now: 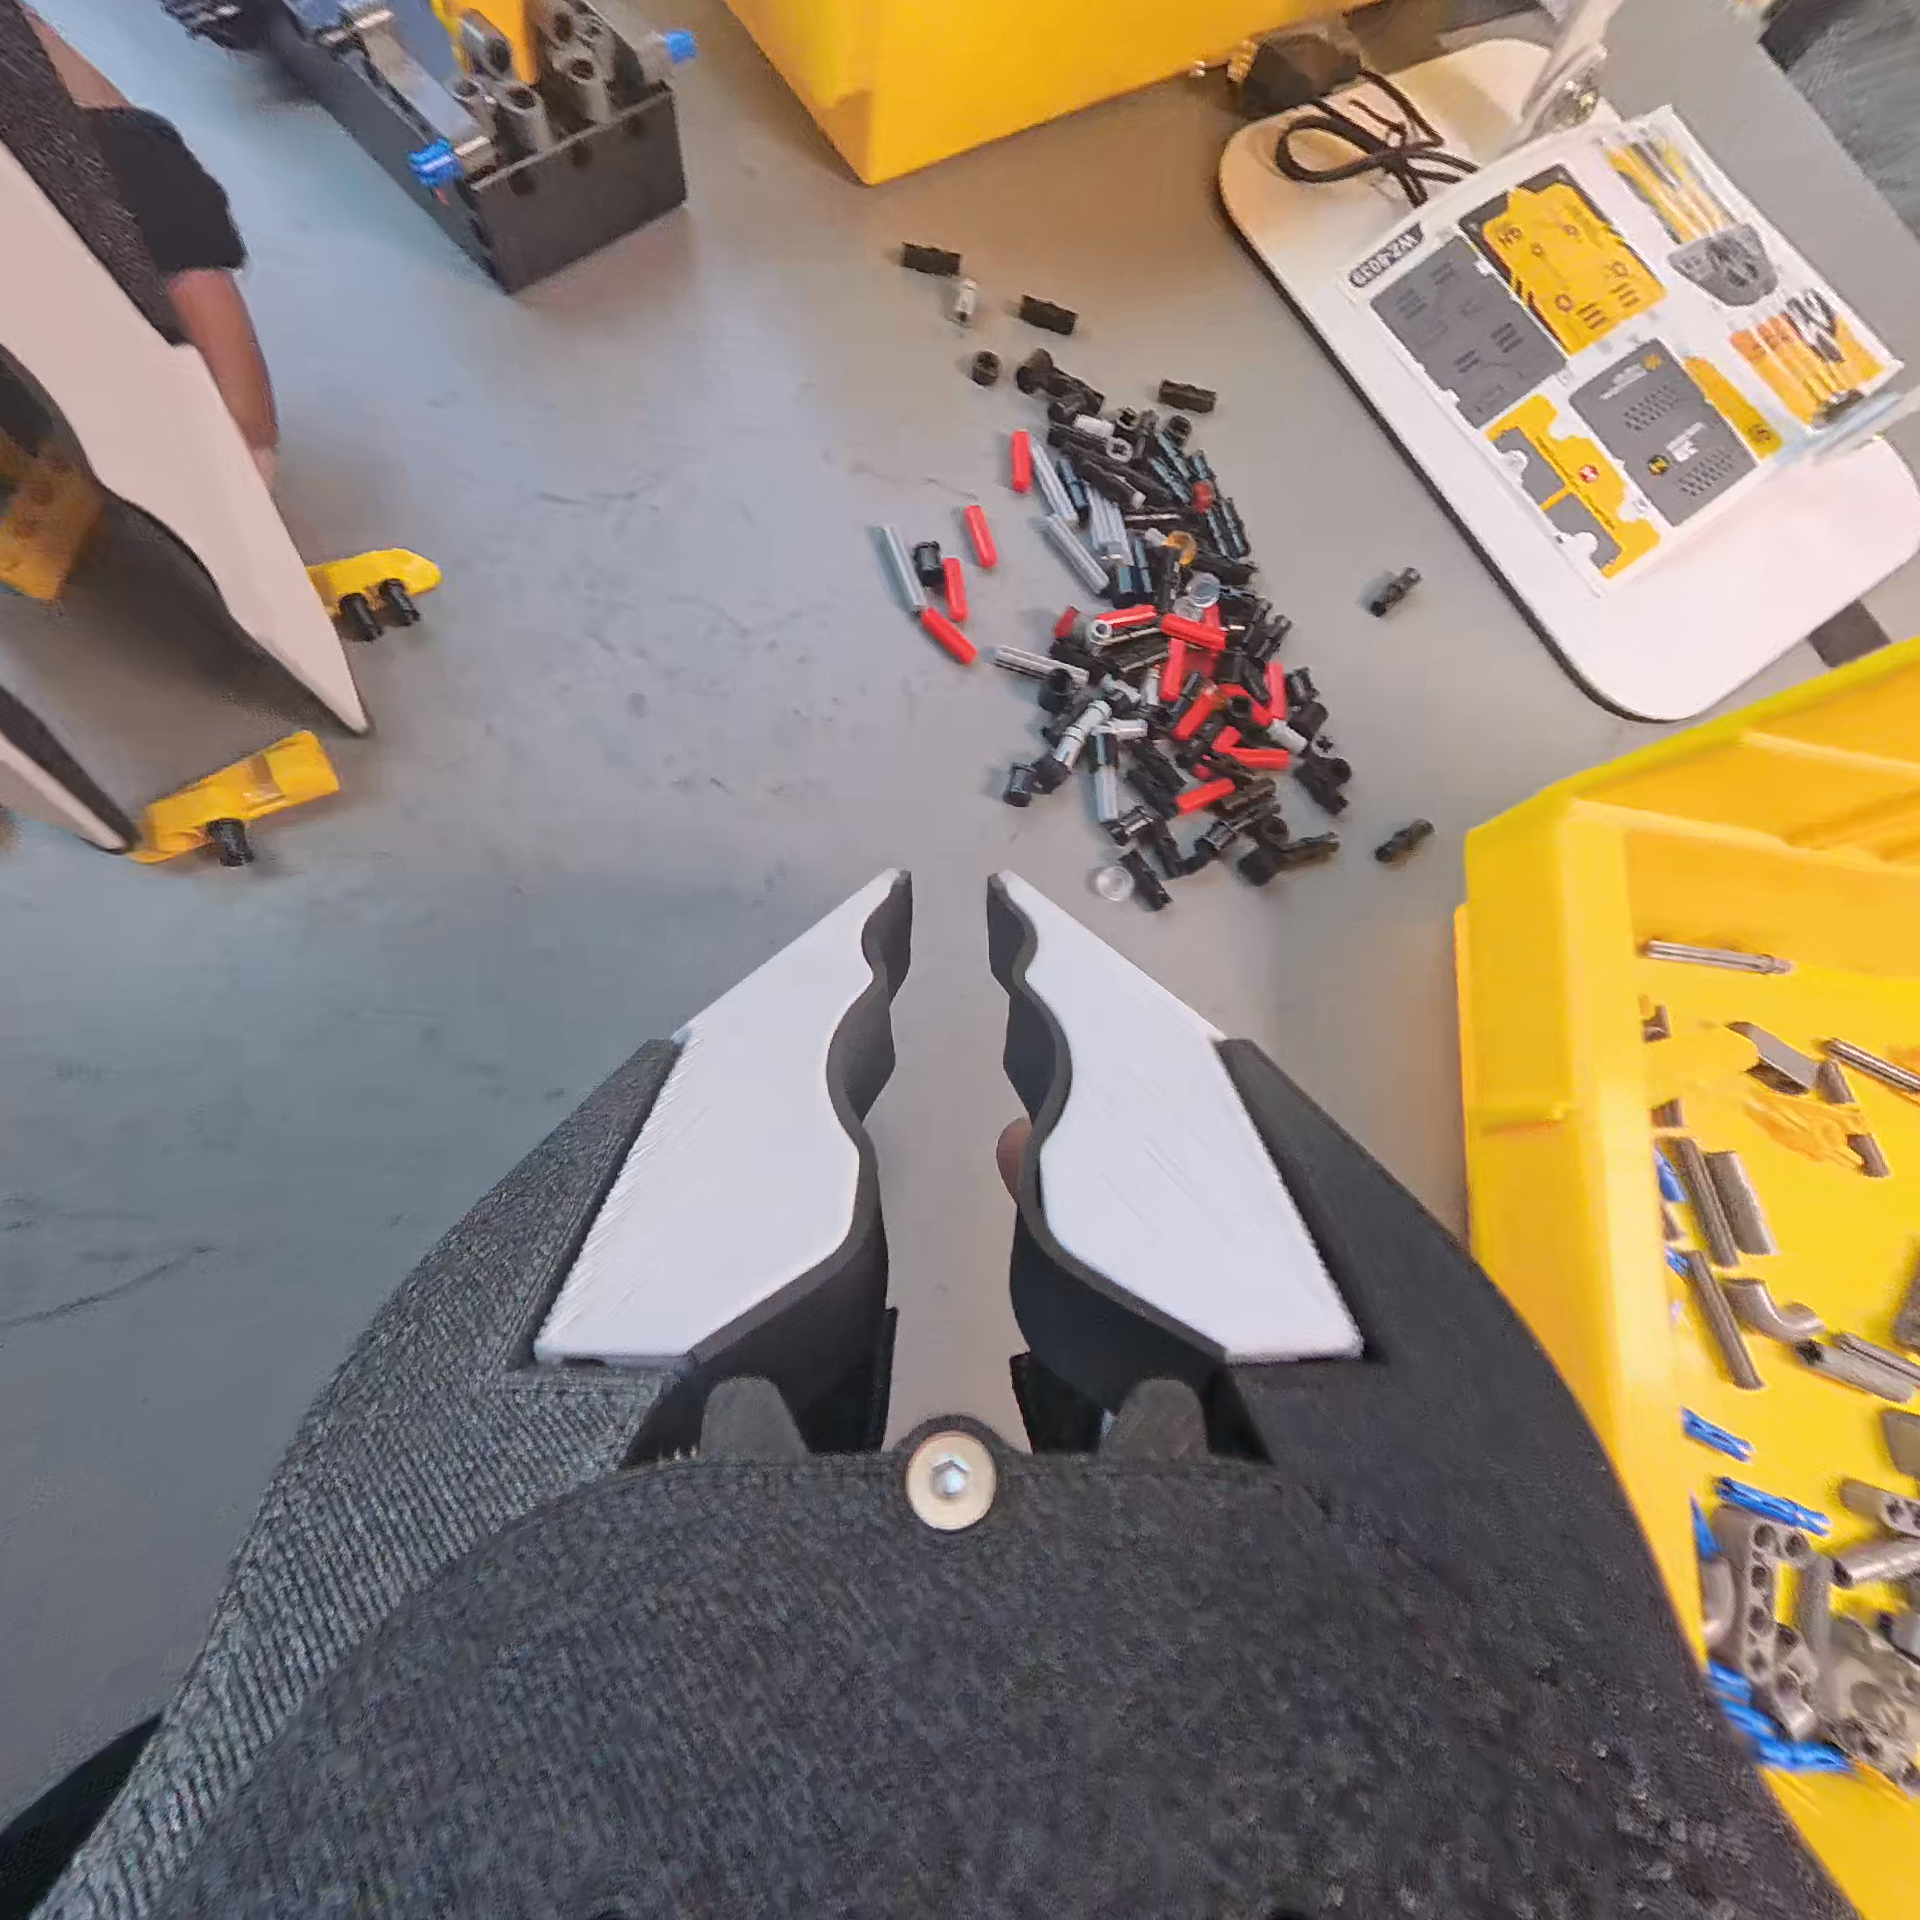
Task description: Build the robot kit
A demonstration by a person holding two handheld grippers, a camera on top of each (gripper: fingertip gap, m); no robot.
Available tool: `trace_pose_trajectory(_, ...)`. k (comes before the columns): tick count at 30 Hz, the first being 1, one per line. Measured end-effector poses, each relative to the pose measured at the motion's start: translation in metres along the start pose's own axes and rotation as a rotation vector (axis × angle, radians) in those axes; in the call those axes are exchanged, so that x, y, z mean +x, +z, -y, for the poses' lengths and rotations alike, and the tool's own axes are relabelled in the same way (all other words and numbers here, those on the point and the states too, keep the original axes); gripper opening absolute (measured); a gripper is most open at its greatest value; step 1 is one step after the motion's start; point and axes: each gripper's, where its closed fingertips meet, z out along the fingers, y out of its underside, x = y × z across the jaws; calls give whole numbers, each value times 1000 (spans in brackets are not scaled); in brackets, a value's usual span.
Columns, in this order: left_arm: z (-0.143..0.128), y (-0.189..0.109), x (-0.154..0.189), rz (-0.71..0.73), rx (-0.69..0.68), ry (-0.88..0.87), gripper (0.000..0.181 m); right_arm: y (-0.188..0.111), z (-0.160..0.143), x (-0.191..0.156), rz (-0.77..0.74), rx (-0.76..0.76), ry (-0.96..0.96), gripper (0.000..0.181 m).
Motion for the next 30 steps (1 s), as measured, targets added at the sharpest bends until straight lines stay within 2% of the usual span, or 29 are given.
trace_pose_trajectory(3, 5, -15, -4, -49, 77, -63, 50, -4, -2, 15, -22, 15, 29, 16)
trace_pose_trajectory(6, 31, -49, -20, -72, 278, -153, 52, -9, 0, 22, -39, 73, 68, 22)
trace_pose_trajectory(9, 52, -93, -45, 10, 482, -168, 51, -12, 4, 27, -52, 165, 118, 29)
trace_pose_trajectory(10, 54, -105, -53, 52, 522, -161, 51, -13, 6, 28, -60, 200, 130, 28)
trace_pose_trajectory(11, 54, -115, -61, 104, 547, -149, 51, -14, 8, 30, -69, 235, 137, 19)
trace_pose_trajectory(13, 52, -132, -75, 220, 583, -111, 48, -18, 12, 34, -101, 283, 133, 0)
trace_pose_trajectory(17, 49, -155, -97, 431, 633, -56, 34, -19, 12, 41, -166, 278, 90, 0)
trace_pose_trajectory(20, 47, -165, -107, 550, 662, -31, 18, -9, 6, 45, -177, 224, 99, 0)
trace_pose_trajectory(23, 45, -173, -112, 627, 672, -19, 0, 5, -4, 45, -159, 130, 84, 8)
trace_pose_trajectory(30, 40, -170, -117, 647, 643, -34, 0, 22, -16, 52, -80, -9, 60, 12)
